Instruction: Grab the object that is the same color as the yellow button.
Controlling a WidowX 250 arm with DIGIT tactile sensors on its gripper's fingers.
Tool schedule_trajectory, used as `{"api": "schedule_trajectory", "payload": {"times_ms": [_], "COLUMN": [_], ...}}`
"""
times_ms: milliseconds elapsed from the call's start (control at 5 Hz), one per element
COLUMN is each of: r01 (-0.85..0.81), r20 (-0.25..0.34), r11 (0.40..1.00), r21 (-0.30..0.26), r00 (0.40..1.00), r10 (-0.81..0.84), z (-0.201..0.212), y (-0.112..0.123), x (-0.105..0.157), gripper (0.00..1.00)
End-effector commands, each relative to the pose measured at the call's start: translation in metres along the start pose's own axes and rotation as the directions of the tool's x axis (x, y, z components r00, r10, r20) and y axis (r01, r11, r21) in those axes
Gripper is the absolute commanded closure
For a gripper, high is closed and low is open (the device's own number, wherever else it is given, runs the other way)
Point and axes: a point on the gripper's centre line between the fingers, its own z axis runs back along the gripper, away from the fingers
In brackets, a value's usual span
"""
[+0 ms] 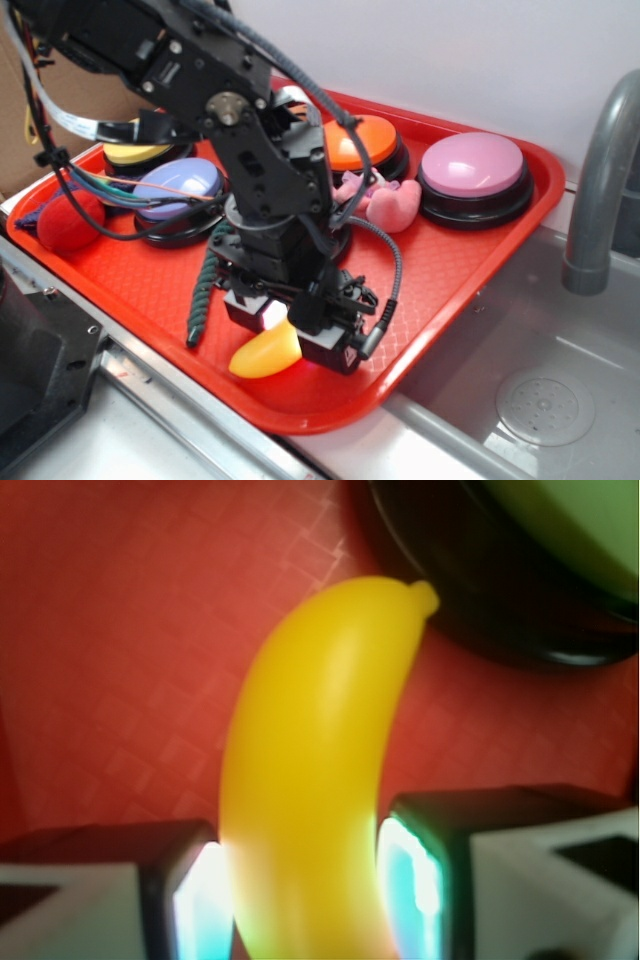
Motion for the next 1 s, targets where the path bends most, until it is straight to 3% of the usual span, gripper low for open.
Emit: {"api": "schedule_trajectory", "payload": {"times_ms": [0,200,400,600,800], "r01": [0.033,0.040,0.033,0.003,0.024], "r20": [0.127,0.148,0.110,0.101,0.073], "r11": [0.998,0.999,0.999,0.999,0.999], "r21": [-0.049,-0.015,-0.004,0.037,0.029], "r00": [0.992,0.988,0.993,0.995,0.997], "r10": [-0.027,-0.038,-0.033,-0.006,-0.026], "z": [0.080,0.118,0.131,0.135,0.136], "y": [0.010,0.048,0.088,0.116,0.125], "x": [0.031,0.044,0.050,0.051,0.057], "gripper": [1.00,1.00,1.00,1.00,1.00]}}
